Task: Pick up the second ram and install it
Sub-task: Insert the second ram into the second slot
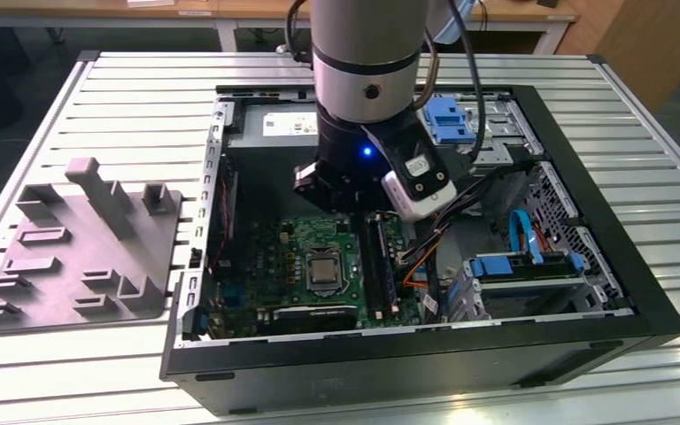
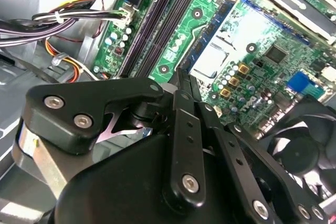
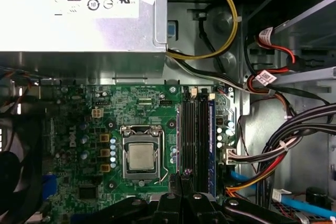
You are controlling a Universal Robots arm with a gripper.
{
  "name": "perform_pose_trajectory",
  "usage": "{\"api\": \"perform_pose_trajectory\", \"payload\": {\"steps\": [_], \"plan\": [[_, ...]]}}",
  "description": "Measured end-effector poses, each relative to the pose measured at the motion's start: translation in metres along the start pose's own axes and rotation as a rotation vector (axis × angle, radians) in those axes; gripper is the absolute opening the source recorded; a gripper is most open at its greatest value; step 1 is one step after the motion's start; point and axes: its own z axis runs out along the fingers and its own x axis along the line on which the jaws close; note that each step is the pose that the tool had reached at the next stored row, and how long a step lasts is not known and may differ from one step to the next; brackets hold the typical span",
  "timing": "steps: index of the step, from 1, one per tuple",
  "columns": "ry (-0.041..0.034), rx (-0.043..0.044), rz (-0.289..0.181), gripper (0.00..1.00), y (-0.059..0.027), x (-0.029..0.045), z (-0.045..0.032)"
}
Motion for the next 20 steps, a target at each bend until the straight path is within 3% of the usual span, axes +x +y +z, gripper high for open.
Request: {"api": "perform_pose_trajectory", "payload": {"steps": [20], "plan": [[0.0001,-0.0048,0.0,0.11,0.0003,-0.0189,0.0217]]}}
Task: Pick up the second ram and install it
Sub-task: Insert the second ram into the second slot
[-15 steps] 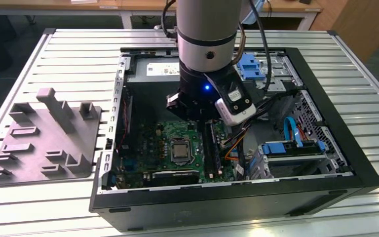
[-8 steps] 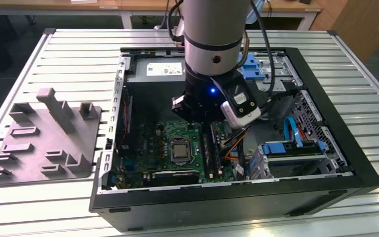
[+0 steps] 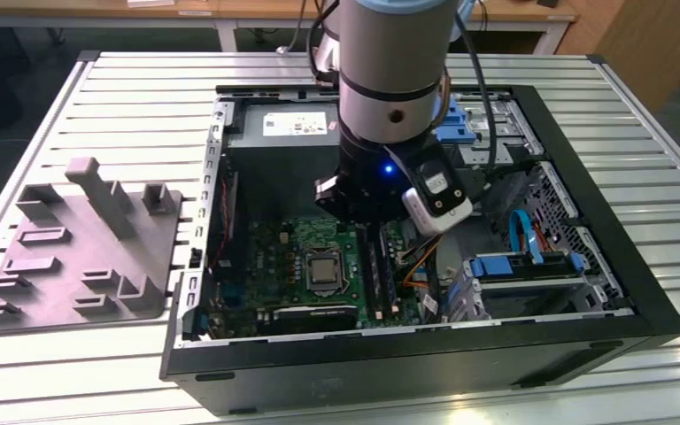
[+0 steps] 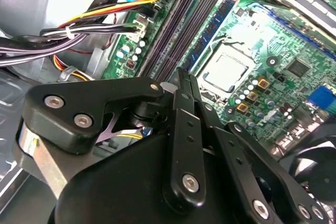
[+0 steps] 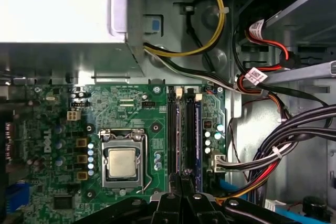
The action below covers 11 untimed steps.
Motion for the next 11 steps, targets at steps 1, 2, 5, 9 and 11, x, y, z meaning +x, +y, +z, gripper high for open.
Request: {"api": "perform_pose_trajectory", "payload": {"steps": [1,2,5,9,11], "plan": [[0.0,-0.0008,0.0,0.11,0.0,-0.0005,0.0012],[0.0,-0.0017,0.0,0.11,0.0,-0.001,0.0025],[0.0,-0.0042,0.0,0.11,0.0,-0.0022,0.007],[0.0001,-0.0062,0.003,0.11,-0.0008,-0.0043,0.0121],[0.0001,-0.0066,0.004,0.11,-0.0021,-0.005,0.0137]]}}
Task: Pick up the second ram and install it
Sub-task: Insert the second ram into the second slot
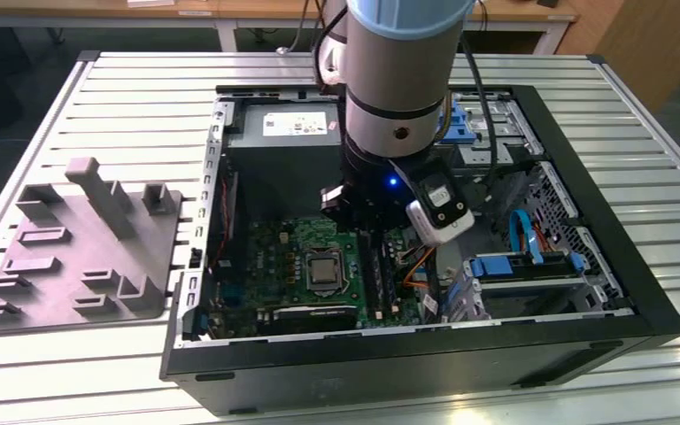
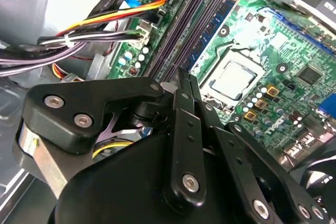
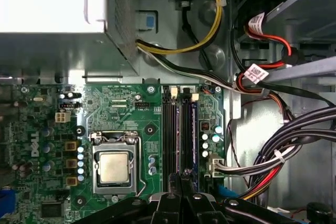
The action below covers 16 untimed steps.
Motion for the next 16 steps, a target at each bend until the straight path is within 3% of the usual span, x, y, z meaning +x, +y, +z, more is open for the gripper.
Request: {"api": "perform_pose_trajectory", "payload": {"steps": [5,10,16], "plan": [[0.0,-0.0036,0.004,0.11,-0.0019,-0.0002,0.0056],[0.0003,-0.0176,0.004,0.11,-0.0019,0.0001,0.0119],[0.0006,-0.026,0.005,0.11,-0.0021,0.0005,0.0194]]}}
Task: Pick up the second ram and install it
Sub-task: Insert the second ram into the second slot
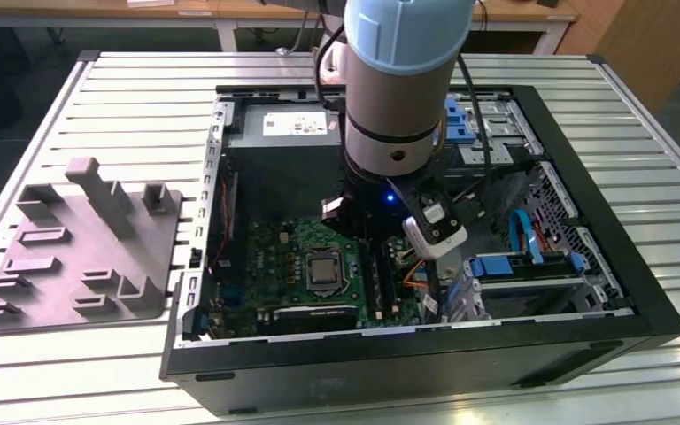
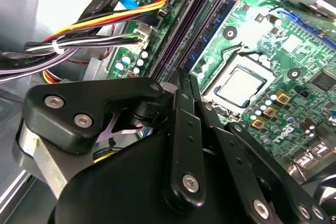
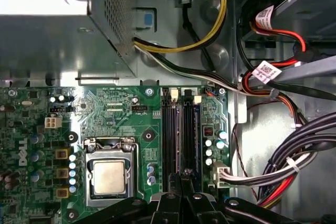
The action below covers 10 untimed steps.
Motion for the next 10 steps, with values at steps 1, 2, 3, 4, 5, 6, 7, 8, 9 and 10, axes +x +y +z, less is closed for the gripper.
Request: {"api": "perform_pose_trajectory", "payload": {"steps": [1,2,3,4,5,6,7,8,9,10], "plan": [[0.0,-0.0008,0.0,0.11,0.0,0.0,0.0009],[0.0001,-0.001,0.0,0.11,-0.0001,0.0001,0.0014],[0.0001,-0.0009,0.0,0.11,-0.0001,0.0001,0.0016],[0.0002,-0.0007,0.0,0.11,-0.0001,0.0001,0.0017],[0.0001,-0.0009,0.0,0.11,-0.0002,0.0001,0.002],[0.0001,-0.0011,0.0,0.11,-0.0001,0.0001,0.0022],[0.0001,-0.001,0.0,0.11,-0.0002,0.0001,0.0023],[0.0001,-0.001,0.0,0.11,-0.0002,0.0002,0.0026],[0.0,-0.0012,0.0,0.11,-0.0002,0.0002,0.0029],[0.0,-0.0012,0.0,0.11,-0.0002,0.0002,0.0032]]}}
